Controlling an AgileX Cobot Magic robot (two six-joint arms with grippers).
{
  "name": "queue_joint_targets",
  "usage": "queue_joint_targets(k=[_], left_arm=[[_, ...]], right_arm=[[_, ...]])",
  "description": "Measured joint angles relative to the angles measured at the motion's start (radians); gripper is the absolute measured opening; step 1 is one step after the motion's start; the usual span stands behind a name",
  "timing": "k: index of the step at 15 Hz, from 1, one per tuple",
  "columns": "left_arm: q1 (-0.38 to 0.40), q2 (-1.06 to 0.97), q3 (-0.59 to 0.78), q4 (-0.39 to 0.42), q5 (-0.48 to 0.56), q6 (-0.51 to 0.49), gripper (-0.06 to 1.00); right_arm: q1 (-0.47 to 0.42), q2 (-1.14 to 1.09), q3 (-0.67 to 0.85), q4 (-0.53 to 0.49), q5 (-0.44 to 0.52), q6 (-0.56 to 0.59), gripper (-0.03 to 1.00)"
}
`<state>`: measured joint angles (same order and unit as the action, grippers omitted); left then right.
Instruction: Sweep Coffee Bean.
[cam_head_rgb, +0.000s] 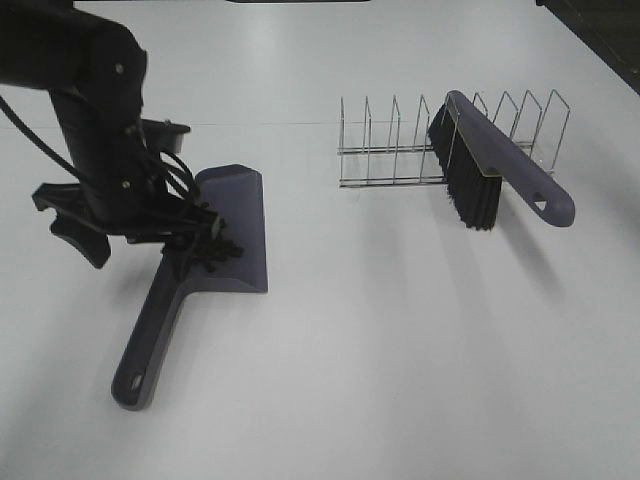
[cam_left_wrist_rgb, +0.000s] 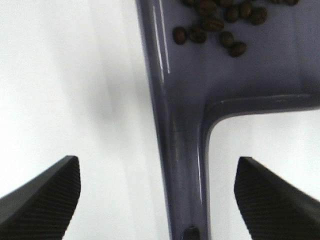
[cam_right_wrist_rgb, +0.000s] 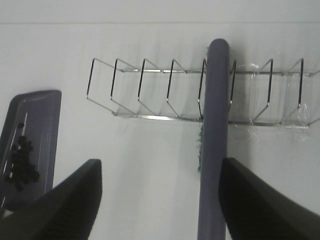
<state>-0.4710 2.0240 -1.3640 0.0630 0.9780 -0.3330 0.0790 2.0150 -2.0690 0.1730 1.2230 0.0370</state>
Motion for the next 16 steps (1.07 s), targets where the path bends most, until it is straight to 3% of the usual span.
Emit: queue_joint_targets(k=[3,7,11,16], left_arm=[[0.146,-0.085,-0.051,-0.057,0.027,0.086,0.75],[0.341,-0.251,-0.056,-0.063,0.106,0.175,0.75],[0.364,-0.539,0.146,-0.063,0.161,0.198,0.75],[0.364,-1.103,0.475,-0.090,0.195,0.201,0.75]], right_arm=[[0.000,-0.172,0.229,-0.016,0.000,-0.016,0.61],[0.000,-0.415,0.525,-0.049,0.000,-0.020,0.61],[0.000,-0.715,0.806,-0.049,0.000,-0.021,0.61],[0.000,-1.169,1.152,-0.054,0.002,-0.021,0.61]])
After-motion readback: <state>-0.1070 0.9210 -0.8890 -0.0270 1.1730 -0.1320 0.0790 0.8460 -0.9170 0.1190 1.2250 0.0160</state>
